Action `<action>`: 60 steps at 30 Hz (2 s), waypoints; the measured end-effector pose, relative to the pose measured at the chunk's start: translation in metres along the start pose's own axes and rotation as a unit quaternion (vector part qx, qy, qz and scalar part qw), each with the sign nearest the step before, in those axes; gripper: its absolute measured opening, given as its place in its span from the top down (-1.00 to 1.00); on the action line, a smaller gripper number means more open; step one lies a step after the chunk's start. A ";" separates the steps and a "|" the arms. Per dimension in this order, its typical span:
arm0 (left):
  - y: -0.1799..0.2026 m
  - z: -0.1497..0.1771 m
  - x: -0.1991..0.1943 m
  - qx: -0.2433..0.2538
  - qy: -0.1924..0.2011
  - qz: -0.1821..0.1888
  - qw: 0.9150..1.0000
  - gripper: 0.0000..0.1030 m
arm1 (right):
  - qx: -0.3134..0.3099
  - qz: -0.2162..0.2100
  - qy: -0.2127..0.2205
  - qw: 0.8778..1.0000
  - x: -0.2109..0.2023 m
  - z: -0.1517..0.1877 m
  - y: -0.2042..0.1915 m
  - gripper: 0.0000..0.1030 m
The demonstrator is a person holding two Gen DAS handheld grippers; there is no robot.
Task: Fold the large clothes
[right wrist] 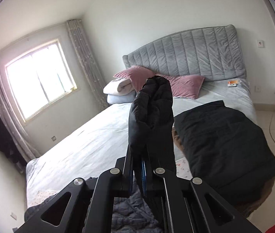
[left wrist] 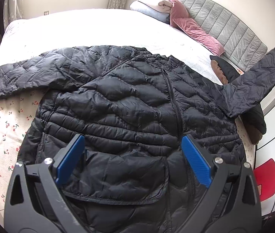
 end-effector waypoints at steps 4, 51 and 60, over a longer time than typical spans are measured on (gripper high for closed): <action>-0.003 -0.002 -0.002 0.000 0.004 -0.003 1.000 -0.94 | -0.018 -0.056 -0.022 0.998 0.016 0.020 -0.053 0.88; 0.014 -0.103 0.184 -0.041 -0.125 -0.012 0.991 0.79 | -0.066 0.058 -0.244 0.966 0.295 0.186 0.055 0.71; 0.059 -0.119 0.149 0.097 -0.026 -0.044 0.994 -0.36 | -0.120 0.065 -0.195 0.971 0.235 0.178 0.013 0.00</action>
Point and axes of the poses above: each gripper's, at about its wrist camera, not at the fingertips, and x roughly the way its jaws point, y to its right, z to its underside, the point moved 1 cm from there along x, roughly the way its jaws point, and after that the axes turned 12 degrees about z, right-handed, at the moved point
